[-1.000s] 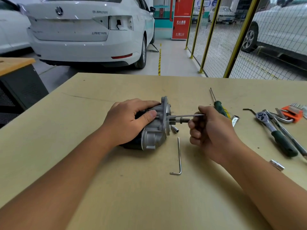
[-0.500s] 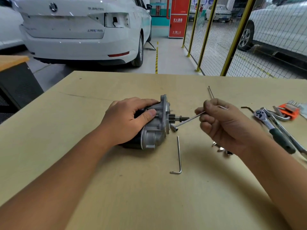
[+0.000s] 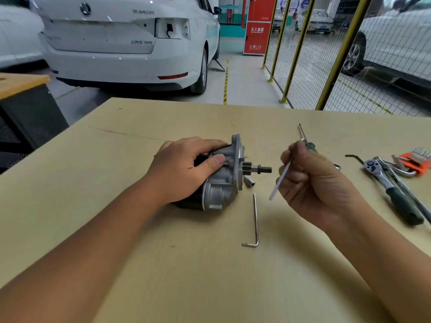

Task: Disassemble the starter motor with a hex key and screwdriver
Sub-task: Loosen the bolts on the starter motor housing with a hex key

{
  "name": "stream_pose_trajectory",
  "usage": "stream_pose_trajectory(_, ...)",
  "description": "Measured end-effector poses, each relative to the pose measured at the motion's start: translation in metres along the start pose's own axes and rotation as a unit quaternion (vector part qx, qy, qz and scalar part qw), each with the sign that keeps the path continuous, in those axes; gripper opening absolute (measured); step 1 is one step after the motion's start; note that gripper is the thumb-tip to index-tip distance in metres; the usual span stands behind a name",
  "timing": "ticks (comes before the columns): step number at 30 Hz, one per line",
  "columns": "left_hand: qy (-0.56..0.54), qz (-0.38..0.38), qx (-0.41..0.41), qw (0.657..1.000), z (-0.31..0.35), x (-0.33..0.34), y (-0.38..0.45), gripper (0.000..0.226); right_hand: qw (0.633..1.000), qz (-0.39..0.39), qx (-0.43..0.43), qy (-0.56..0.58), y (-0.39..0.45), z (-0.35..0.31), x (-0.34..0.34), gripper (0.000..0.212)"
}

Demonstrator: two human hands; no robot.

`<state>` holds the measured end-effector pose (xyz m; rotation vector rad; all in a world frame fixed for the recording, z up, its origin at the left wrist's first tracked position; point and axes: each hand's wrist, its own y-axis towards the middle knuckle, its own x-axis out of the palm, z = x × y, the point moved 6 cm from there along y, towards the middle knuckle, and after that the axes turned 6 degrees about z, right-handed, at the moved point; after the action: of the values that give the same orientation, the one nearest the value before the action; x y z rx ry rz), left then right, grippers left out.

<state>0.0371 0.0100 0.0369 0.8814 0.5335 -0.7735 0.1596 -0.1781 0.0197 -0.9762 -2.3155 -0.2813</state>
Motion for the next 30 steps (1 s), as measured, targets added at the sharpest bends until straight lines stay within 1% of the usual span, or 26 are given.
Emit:
stream_pose_trajectory(1, -0.001, 0.001, -0.002, 1.0, 0.0, 0.0, 0.0, 0.049, 1.0, 0.001, -0.005, -0.005, 0.0, -0.002, -0.001, 0.015)
stream_pose_trajectory(2, -0.002, 0.002, -0.004, 1.0, 0.001, 0.0, 0.0, 0.048, 0.999, 0.0, -0.011, -0.044, -0.001, -0.004, 0.0, 0.014)
stream_pose_trajectory(3, -0.002, 0.004, -0.006, 1.0, 0.001, 0.0, 0.0, 0.048, 0.994, -0.002, -0.016, -0.11, -0.003, -0.004, 0.001, 0.012)
stream_pose_trajectory(5, -0.004, 0.008, -0.007, 1.0, 0.003, 0.0, -0.001, 0.048, 0.966, -0.009, -0.02, -0.257, -0.008, 0.003, 0.005, 0.015)
stream_pose_trajectory(6, -0.005, 0.011, -0.008, 1.0, 0.004, 0.0, -0.001, 0.047, 0.953, -0.008, -0.022, -0.303, -0.01, 0.007, 0.006, 0.019)
stream_pose_trajectory(7, -0.006, 0.015, -0.009, 1.0, 0.005, -0.001, -0.001, 0.046, 0.945, -0.005, -0.025, -0.325, -0.012, 0.01, 0.008, 0.021)
stream_pose_trajectory(9, -0.005, 0.02, -0.005, 1.0, 0.007, -0.001, -0.002, 0.046, 0.944, 0.002, -0.034, -0.329, -0.014, 0.016, 0.012, 0.024)
stream_pose_trajectory(12, 0.003, 0.024, 0.007, 1.0, 0.01, -0.001, -0.003, 0.055, 0.947, 0.019, -0.028, -0.32, -0.016, 0.023, 0.014, 0.025)
stream_pose_trajectory(16, 0.009, 0.03, 0.008, 0.999, 0.012, 0.001, -0.004, 0.057, 0.946, 0.031, -0.063, -0.317, -0.015, 0.021, 0.015, 0.015)
stream_pose_trajectory(19, 0.019, 0.028, 0.006, 0.999, 0.013, 0.002, -0.004, 0.05, 0.947, 0.019, -0.094, -0.308, -0.015, 0.018, 0.02, 0.006)
stream_pose_trajectory(21, 0.02, 0.028, 0.005, 0.999, 0.013, 0.002, -0.004, 0.048, 0.938, 0.036, -0.117, -0.324, -0.015, 0.017, 0.02, 0.004)
stream_pose_trajectory(24, 0.019, 0.028, 0.005, 0.999, 0.014, 0.001, -0.004, 0.05, 0.937, 0.071, -0.13, -0.316, -0.015, 0.02, 0.019, 0.007)
stream_pose_trajectory(26, 0.014, 0.029, 0.001, 0.999, 0.013, 0.001, -0.005, 0.05, 0.936, 0.103, -0.142, -0.304, -0.014, 0.018, 0.016, 0.015)
stream_pose_trajectory(27, 0.012, 0.031, 0.0, 0.999, 0.013, 0.001, -0.005, 0.049, 0.937, 0.113, -0.146, -0.296, -0.013, 0.017, 0.015, 0.015)
stream_pose_trajectory(30, 0.014, 0.033, -0.001, 0.999, 0.014, 0.002, -0.004, 0.053, 0.937, 0.11, -0.143, -0.299, -0.013, 0.019, 0.017, 0.012)
